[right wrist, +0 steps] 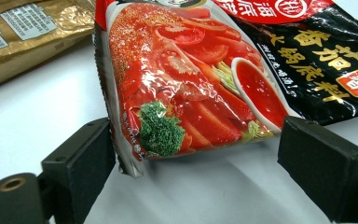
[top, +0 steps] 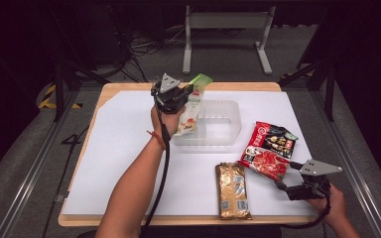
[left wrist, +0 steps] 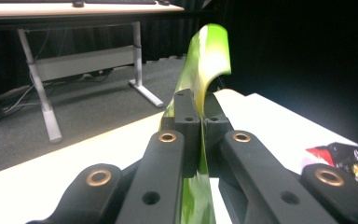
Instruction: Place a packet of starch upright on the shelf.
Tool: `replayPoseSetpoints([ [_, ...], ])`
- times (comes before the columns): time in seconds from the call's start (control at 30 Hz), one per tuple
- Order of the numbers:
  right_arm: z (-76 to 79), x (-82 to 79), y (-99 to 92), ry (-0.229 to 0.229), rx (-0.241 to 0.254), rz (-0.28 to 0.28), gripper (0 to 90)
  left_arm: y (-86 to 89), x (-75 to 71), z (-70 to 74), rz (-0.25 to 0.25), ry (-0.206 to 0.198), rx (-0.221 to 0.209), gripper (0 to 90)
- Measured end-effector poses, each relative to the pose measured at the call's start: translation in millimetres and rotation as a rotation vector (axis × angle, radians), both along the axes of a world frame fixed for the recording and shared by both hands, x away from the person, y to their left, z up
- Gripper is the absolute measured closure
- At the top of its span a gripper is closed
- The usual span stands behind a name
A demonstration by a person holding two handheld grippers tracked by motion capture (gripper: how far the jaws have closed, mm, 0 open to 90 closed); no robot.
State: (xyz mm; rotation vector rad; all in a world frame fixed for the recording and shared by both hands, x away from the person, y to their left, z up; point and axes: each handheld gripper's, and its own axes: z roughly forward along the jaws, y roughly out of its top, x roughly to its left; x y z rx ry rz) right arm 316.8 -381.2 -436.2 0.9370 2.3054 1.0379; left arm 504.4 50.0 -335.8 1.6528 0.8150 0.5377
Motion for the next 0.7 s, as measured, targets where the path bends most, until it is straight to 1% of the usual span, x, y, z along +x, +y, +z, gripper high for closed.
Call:
replayPoseSetpoints([
  [0.03,0.0,0.1,0.0,0.001,0.000,-0.001,11.6,2.4,-2.1,-1.2,-0.008,0.005,-0.001,88.1],
  [0.13,-0.3,0.4,0.6,0.005,-0.004,0.001,11.7,7.1,-7.4,-2.3,-0.031,-0.009,0.003,86.2],
  [0.17,-0.4,0.4,0.9,0.004,-0.006,0.001,11.7,8.8,-10.0,-2.5,-0.036,-0.014,0.013,86.0],
  [0.2,-0.5,0.4,1.0,0.004,-0.008,0.002,11.7,10.0,-12.2,-2.9,-0.048,-0.011,0.034,84.1],
  [0.3,-0.5,0.3,0.9,0.005,-0.007,0.002,11.7,11.3,-18.5,-10.0,-0.079,-0.010,0.083,74.2],
  [0.33,-0.5,0.3,0.9,0.005,-0.007,0.002,11.7,11.3,-18.5,-10.0,-0.079,-0.010,0.083,70.9],
  [0.37,-0.5,0.3,0.8,0.005,-0.006,0.001,11.6,12.0,-21.2,-13.5,-0.090,-0.006,0.105,70.9],
  [0.4,-0.4,0.3,0.6,0.006,-0.006,0.000,11.6,12.9,-24.7,-16.8,-0.094,-0.009,0.134,68.0],
  [0.43,-0.6,0.5,0.7,0.006,-0.005,0.001,11.6,13.3,-26.6,-19.0,-0.099,-0.010,0.145,63.5],
  [0.47,-0.6,0.5,0.7,0.006,-0.005,0.001,11.6,15.3,-29.0,-21.2,-0.110,-0.007,0.160,63.5],
  [0.5,-0.6,0.5,0.8,0.006,-0.006,0.002,11.6,18.4,-31.7,-23.9,-0.123,-0.004,0.168,62.8],
  [0.53,-0.7,0.4,1.0,0.007,-0.008,0.002,11.6,20.5,-33.2,-25.4,-0.126,0.000,0.173,62.2],
  [0.63,-0.8,0.5,1.1,0.008,-0.009,0.002,11.6,29.2,-37.1,-31.9,-0.143,0.038,0.185,60.6],
  [0.67,-0.8,0.5,1.1,0.008,-0.009,0.001,11.6,32.2,-38.7,-35.1,-0.148,0.054,0.212,58.6],
  [0.7,-0.8,0.6,1.1,0.008,-0.009,0.001,11.6,33.4,-39.9,-37.2,-0.148,0.056,0.230,58.4],
])
